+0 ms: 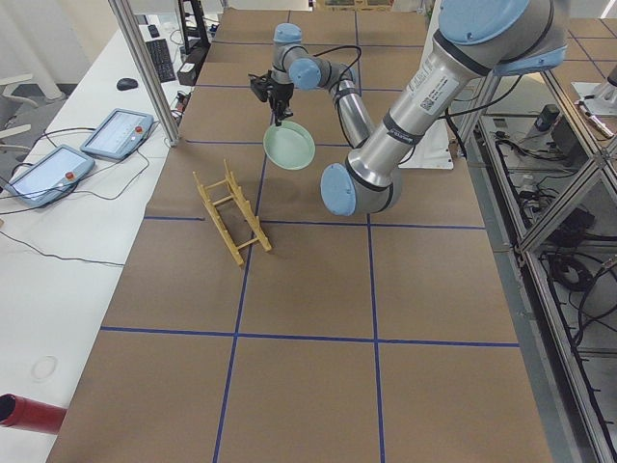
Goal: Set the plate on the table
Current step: 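Swing the plate toward the robot and lower it flat onto the table, then open the left gripper and withdraw it away from the plate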
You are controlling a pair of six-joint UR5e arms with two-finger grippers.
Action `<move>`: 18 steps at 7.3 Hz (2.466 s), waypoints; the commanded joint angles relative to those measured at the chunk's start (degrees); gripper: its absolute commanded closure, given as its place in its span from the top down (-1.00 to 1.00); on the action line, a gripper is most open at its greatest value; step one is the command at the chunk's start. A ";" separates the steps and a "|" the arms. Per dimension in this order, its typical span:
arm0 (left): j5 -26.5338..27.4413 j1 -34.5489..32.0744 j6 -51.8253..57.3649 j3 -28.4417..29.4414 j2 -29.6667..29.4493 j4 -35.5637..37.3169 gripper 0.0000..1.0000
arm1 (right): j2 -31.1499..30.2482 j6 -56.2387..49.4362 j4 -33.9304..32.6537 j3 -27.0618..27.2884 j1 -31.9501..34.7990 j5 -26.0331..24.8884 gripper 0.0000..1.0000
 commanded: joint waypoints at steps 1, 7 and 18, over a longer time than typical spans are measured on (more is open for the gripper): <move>-0.19 4.06 2.81 13.45 -5.18 3.85 -1.00 | 0.00 0.00 0.00 0.00 0.00 0.00 1.00; 0.33 9.42 4.48 14.92 -6.00 7.38 0.39 | 0.00 0.00 0.00 0.00 0.00 0.00 1.00; -24.45 -53.98 100.36 -1.55 48.35 -18.28 1.00 | 0.00 -0.09 0.00 -0.09 0.00 0.00 1.00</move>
